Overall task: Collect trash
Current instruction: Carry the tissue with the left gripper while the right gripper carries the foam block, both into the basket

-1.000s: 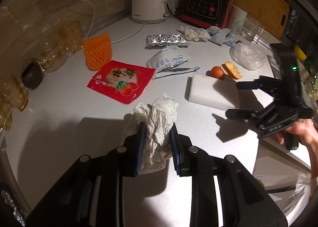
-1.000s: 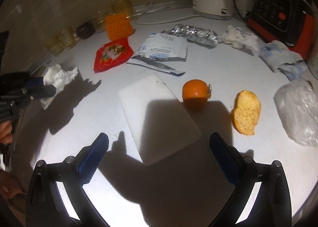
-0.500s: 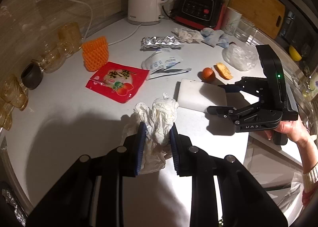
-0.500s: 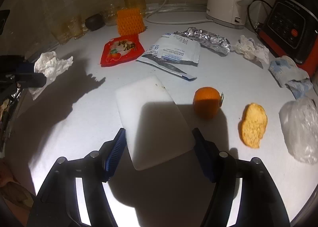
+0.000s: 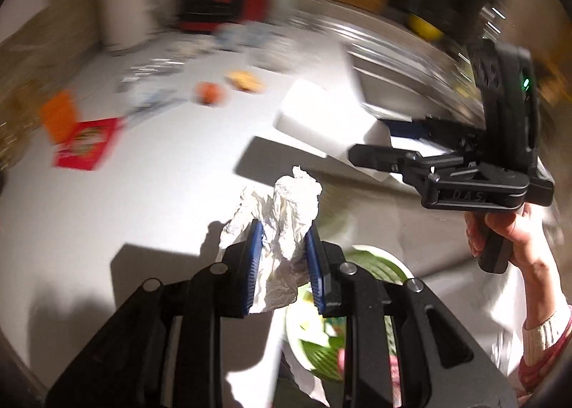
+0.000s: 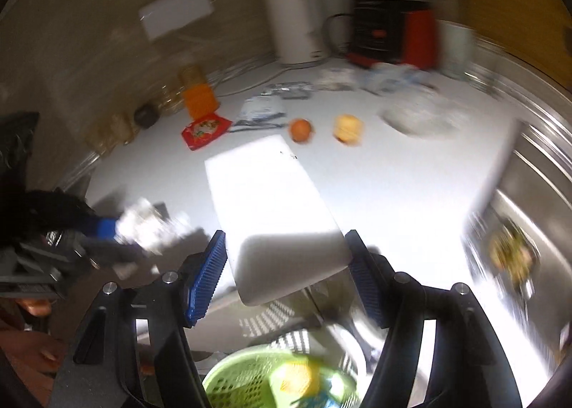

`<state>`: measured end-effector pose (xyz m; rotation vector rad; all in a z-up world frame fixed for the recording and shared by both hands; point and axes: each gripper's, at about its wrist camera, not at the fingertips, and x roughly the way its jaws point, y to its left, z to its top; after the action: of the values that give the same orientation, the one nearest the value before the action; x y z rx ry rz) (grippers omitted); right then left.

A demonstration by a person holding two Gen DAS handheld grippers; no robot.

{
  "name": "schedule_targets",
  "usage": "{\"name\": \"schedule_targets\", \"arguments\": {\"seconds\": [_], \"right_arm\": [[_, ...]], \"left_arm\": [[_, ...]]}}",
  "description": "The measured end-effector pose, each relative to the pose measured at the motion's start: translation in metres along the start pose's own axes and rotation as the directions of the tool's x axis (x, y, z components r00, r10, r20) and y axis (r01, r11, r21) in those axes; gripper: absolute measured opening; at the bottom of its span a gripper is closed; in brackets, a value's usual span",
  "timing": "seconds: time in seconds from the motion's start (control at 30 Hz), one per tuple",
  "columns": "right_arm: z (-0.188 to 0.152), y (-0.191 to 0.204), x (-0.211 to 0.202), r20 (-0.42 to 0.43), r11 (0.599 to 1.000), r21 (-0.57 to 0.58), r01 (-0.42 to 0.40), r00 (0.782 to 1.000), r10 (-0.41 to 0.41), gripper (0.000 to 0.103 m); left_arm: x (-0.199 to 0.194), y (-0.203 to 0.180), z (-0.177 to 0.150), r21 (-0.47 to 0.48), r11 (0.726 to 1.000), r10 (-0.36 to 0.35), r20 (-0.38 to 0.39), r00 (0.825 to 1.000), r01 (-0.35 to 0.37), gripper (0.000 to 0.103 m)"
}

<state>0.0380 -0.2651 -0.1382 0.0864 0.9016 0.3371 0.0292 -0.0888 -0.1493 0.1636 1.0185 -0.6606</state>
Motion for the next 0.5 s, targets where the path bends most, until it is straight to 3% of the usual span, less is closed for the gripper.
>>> {"name": "schedule_targets", "arguments": {"seconds": [0.17, 0.33, 0.4, 0.5], "right_arm": [[-0.060, -0.007, -0.068, 0.013, 0.984, 0.139, 0.109, 0.994, -0.111, 0.068], [-0.110, -0.017, -0.112, 0.022, 0.945, 0.273, 0.181, 0.981, -0.194, 0.068], [-0.125, -0.020, -0.123, 0.023, 0.927, 0.318, 0.196, 0.976, -0.215, 0.068], [-0.138, -0.023, -0.131, 0.029, 0.912, 0.359, 0.196, 0.975, -0.220, 0.068]], "left_arm": [[0.021, -0.068, -0.025, 0.175, 0.975, -0.122, -0.092, 0.988, 0.136, 0.024], [0.047, -0.106, -0.048, 0.238, 0.946, -0.178, -0.195, 0.965, 0.222, 0.026], [0.055, -0.111, -0.052, 0.239, 0.944, -0.173, -0.226, 0.959, 0.226, 0.032], [0.060, -0.117, -0.059, 0.240, 0.942, -0.168, -0.259, 0.951, 0.233, 0.056]]}}
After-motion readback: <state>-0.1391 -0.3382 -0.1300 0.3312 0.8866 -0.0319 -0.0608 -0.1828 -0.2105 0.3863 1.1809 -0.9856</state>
